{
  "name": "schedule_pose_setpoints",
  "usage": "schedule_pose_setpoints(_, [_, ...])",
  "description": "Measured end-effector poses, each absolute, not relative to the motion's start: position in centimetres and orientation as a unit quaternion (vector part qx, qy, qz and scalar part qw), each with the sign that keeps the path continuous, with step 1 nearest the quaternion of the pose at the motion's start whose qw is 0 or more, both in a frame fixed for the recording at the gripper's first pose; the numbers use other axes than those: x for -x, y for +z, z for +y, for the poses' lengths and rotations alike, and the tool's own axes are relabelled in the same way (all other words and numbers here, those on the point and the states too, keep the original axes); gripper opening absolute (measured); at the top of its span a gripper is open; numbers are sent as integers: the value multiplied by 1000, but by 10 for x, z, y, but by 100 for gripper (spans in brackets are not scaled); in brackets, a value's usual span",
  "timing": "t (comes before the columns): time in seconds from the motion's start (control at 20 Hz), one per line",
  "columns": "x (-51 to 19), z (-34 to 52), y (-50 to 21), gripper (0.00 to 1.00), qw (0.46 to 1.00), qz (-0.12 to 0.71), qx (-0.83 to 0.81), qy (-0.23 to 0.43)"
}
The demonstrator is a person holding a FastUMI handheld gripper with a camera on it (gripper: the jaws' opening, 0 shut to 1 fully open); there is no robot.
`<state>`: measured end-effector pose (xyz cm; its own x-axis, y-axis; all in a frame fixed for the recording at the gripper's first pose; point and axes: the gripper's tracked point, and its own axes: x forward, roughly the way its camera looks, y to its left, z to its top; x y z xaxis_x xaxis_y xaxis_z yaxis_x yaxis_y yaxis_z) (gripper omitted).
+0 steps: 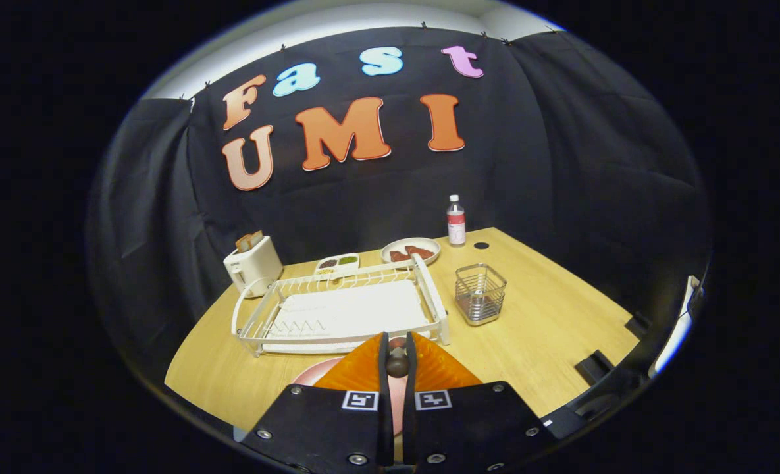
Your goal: Take the plate from the dish rack, then take the spoon from the basket and place it into the plate.
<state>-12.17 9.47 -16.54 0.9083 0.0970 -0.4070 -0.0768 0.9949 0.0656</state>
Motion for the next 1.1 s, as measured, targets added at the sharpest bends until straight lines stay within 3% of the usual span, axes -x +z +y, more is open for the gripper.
schedule_pose_setpoints(0.3, [128, 140, -207, 6, 964, 240, -35, 112])
schedule_pose_setpoints(0.7, [137, 153, -246, 6, 953, 265, -36, 142])
schedule_pose_setpoints(1.1, [147, 139, -264, 18, 945, 297, -14, 136])
